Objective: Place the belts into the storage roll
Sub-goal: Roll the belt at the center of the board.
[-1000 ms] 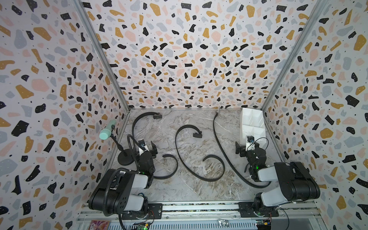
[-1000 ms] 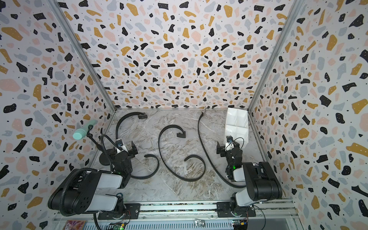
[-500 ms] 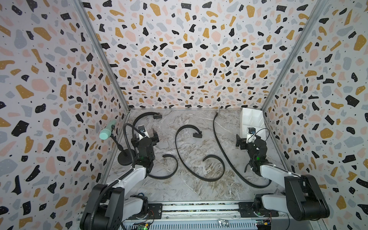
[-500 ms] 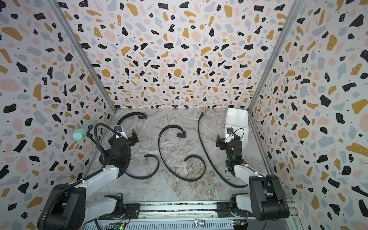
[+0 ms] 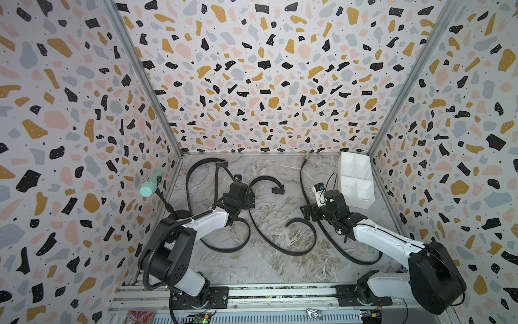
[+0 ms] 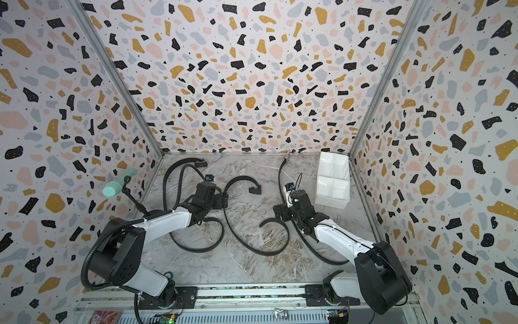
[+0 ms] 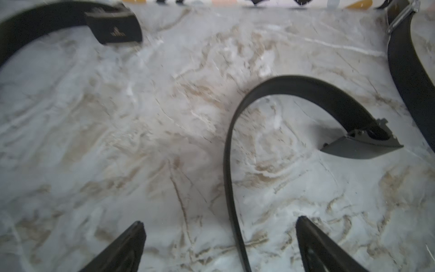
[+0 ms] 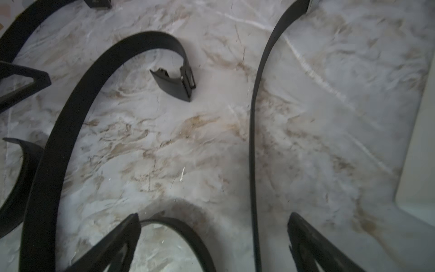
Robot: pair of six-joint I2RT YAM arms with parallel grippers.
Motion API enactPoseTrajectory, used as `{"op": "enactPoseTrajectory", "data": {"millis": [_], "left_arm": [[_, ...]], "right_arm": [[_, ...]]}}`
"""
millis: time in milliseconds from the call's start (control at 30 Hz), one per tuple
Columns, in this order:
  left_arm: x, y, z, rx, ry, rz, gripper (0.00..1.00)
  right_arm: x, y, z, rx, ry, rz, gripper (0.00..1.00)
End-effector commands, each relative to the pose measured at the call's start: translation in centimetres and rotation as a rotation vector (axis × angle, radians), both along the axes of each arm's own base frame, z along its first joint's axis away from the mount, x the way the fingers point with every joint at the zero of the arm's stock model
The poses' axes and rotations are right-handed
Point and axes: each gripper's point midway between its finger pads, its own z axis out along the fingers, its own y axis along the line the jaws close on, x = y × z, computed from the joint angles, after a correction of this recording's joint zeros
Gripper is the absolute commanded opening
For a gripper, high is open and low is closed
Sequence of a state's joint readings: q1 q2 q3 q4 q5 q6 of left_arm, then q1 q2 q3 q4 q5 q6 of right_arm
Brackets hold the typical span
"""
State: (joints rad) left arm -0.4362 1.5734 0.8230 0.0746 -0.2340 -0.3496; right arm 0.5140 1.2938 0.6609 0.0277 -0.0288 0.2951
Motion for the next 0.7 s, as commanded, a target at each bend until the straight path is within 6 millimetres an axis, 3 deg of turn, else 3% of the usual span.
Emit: {"op": "enactPoseTrajectory", "data": {"millis": [0, 467, 667], "left_arm": [[-0.3, -1.7, -1.5, -0.060, 0.095, -0.013, 0.90], [0.2, -3.4, -5.9, -0.068, 0.270, -0.033, 0.46], [-0.5, -3.0, -6.2, -0.047, 0.287, -0.041, 0.29]], "right_arm": [[-2.4, 0.8, -1.5, 0.041, 0.158, -0.003, 0.96], [-5.9, -0.5, -5.8, 0.017, 0.360, -0.081, 0.82], [-6.7, 0.4, -6.5, 0.051, 0.398, -0.035, 0.69]]}}
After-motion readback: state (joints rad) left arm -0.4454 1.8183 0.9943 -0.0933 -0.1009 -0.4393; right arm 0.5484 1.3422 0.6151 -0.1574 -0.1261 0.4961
